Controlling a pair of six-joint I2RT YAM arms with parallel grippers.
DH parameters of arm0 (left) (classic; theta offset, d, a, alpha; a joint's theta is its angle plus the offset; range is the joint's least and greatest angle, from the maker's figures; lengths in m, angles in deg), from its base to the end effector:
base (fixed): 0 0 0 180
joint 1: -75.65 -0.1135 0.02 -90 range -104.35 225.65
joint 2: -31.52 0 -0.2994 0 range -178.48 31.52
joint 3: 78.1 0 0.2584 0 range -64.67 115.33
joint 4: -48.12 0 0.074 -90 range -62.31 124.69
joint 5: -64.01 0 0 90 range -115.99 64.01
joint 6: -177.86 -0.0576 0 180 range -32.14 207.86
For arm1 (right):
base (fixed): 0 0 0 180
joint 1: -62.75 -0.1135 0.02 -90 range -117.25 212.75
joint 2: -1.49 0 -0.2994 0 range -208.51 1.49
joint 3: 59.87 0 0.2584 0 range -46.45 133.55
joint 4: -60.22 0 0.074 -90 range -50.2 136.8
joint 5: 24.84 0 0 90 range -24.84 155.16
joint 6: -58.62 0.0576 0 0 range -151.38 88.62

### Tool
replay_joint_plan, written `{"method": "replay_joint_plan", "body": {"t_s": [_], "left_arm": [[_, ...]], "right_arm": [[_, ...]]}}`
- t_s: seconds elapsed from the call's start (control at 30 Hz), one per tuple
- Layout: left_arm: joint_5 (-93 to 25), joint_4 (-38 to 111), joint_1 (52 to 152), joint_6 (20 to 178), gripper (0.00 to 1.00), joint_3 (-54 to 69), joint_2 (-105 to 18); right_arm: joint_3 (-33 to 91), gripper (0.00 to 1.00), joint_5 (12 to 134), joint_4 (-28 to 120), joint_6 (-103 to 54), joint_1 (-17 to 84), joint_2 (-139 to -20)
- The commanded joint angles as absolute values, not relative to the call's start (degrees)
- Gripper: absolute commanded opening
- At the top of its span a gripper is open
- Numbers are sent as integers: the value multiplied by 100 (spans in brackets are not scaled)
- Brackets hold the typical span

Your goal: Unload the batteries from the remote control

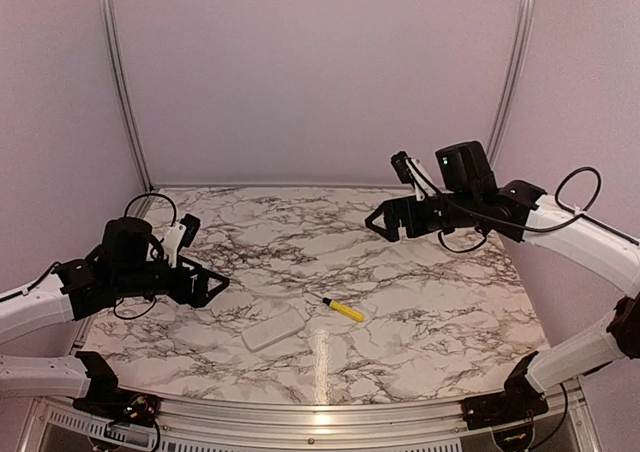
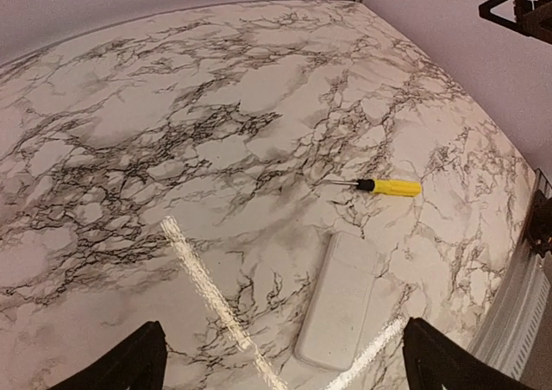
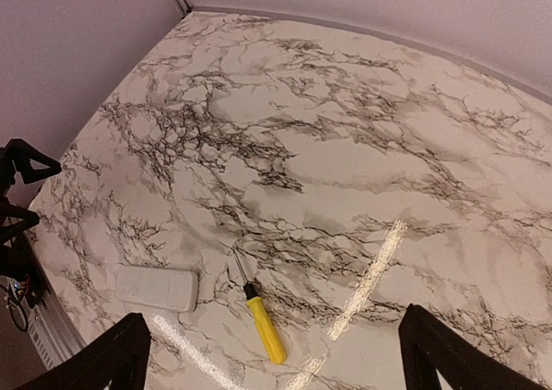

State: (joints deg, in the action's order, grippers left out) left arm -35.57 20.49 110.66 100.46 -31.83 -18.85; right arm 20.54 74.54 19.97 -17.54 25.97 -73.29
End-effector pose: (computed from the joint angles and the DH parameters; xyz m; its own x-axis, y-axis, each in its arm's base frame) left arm 0.1567 -0.1215 0.2568 -0.5691 0.1360 -0.8110 0.5713 0.7747 -0.2710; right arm 0.2396 0.1909 0.3534 -0.6088 -0.1605 -0.7769 -0.5690 0.7707 0.2868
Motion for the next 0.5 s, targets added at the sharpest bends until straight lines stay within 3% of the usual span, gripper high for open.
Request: {"method": "replay_joint_plan", "body": {"t_s": [0.0, 0.47], "left_arm": [[-3519, 3006, 11688, 9506, 99, -3429, -2135], [-3362, 4354, 12893, 8485, 99, -3780, -3702]], "right_arm": [[2268, 99, 7272, 1742, -1866, 2232, -7426], [2716, 99, 6688, 1321, -1635, 1489, -7771]]}}
